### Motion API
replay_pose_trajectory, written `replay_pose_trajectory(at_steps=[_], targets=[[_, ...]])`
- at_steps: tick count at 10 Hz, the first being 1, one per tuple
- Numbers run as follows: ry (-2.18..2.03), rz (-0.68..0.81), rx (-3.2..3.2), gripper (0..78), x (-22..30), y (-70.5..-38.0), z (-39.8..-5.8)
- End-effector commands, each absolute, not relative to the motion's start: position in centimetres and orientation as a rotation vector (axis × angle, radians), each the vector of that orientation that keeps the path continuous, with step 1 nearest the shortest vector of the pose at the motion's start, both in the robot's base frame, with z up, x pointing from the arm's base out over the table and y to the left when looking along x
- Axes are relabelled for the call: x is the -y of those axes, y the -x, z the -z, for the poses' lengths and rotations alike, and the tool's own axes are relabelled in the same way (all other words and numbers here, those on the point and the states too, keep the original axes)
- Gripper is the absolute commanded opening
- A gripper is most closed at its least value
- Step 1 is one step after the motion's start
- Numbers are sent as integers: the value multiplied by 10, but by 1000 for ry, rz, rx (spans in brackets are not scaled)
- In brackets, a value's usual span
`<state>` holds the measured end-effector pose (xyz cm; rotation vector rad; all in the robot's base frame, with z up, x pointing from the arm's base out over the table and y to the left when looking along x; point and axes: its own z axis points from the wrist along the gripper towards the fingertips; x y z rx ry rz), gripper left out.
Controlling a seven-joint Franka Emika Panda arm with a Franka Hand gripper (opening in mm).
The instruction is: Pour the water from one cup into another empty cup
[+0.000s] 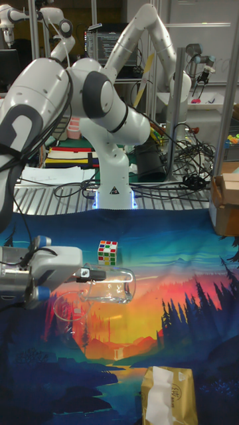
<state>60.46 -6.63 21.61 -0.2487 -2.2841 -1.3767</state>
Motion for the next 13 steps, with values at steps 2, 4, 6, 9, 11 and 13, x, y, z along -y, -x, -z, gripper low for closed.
replay_pose_trajectory(at_steps=[2,4,6,9,11,13], targets=[[228,1411,2261,12,67,-606,-217],[218,1412,2257,12,67,-606,-216],[204,1410,2256,12,67,-606,-215],[197,1423,2238,12,69,-607,-214],[193,1438,2222,12,72,-608,-212],[192,1440,2221,12,73,-608,-210]])
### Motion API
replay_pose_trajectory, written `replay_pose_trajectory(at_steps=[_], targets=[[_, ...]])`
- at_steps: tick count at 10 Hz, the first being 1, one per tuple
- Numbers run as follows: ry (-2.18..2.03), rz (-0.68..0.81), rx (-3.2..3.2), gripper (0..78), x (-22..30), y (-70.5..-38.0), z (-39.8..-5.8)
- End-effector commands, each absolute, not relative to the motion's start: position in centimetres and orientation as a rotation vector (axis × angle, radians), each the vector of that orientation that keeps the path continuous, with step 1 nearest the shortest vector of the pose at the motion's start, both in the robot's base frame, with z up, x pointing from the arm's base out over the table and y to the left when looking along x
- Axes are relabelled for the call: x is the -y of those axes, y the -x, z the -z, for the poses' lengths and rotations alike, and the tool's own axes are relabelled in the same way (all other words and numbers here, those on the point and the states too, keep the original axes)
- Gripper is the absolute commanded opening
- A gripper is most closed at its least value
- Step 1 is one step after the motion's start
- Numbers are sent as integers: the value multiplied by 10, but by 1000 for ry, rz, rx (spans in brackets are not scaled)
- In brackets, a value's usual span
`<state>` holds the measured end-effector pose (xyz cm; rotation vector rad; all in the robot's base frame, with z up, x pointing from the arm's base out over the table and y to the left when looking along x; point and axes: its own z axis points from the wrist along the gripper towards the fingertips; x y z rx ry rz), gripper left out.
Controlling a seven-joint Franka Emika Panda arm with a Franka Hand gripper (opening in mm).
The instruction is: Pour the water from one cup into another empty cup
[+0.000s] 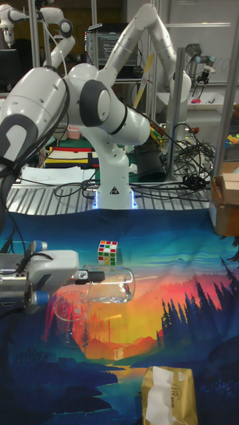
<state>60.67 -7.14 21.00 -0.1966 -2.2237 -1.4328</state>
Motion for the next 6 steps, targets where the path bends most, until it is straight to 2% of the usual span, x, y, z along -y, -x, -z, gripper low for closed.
replay_pose_trajectory(at_steps=[1,6], targets=[[191,1441,2220,12,73,-609,-209],[195,1466,2193,12,75,-609,-207]])
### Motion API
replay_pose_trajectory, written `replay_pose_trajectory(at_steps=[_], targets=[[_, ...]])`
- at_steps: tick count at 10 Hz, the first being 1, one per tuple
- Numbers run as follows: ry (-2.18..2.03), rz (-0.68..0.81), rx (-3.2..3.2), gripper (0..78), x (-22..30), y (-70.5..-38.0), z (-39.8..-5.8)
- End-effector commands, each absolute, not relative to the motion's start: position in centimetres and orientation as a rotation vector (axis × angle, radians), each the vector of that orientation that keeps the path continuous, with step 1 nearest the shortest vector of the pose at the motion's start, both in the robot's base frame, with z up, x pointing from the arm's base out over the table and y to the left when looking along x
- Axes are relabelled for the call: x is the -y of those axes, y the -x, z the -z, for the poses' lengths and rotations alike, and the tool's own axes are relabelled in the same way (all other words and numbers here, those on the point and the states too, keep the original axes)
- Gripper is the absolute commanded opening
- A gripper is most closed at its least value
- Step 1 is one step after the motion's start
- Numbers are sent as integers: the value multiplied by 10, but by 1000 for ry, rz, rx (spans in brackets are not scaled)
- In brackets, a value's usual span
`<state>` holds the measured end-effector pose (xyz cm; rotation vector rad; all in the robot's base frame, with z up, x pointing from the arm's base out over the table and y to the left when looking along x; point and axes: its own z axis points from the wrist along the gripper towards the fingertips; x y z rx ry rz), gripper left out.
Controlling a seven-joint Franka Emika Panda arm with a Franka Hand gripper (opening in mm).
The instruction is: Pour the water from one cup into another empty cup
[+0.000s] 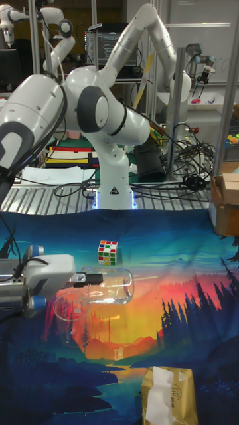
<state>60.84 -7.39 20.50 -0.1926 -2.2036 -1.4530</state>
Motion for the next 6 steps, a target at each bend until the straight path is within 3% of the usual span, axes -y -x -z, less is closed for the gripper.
replay_pose_trajectory(at_steps=[1,6], targets=[[200,1472,2183,12,75,-609,-207],[214,1506,2137,12,75,-609,-206]])
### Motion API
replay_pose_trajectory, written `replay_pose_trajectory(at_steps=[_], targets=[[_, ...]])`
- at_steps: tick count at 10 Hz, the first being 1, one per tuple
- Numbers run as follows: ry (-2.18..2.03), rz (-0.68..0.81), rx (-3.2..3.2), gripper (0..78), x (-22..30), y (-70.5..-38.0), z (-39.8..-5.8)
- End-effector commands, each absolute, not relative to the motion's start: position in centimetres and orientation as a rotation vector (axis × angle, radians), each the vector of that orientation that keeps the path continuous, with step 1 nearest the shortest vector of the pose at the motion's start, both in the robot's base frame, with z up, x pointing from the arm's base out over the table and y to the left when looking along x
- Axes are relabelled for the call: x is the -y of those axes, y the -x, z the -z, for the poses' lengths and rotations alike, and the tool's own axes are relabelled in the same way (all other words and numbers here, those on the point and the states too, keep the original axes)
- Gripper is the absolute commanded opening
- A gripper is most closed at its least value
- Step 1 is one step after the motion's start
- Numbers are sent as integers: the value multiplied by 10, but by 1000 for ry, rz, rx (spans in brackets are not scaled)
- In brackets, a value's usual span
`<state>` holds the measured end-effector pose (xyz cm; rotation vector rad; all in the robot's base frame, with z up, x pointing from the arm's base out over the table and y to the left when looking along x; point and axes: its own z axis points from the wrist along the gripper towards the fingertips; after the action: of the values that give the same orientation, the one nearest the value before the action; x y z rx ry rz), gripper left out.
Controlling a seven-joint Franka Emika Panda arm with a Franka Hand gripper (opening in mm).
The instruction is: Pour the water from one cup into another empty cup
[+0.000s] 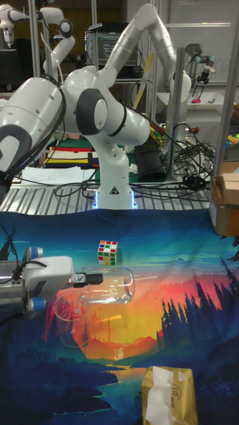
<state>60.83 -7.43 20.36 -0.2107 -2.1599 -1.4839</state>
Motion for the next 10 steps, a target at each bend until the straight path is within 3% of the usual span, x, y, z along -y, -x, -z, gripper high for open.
replay_pose_trajectory(at_steps=[1,10], targets=[[216,1516,2124,12,75,-609,-206],[236,1545,2068,12,76,-609,-206]])
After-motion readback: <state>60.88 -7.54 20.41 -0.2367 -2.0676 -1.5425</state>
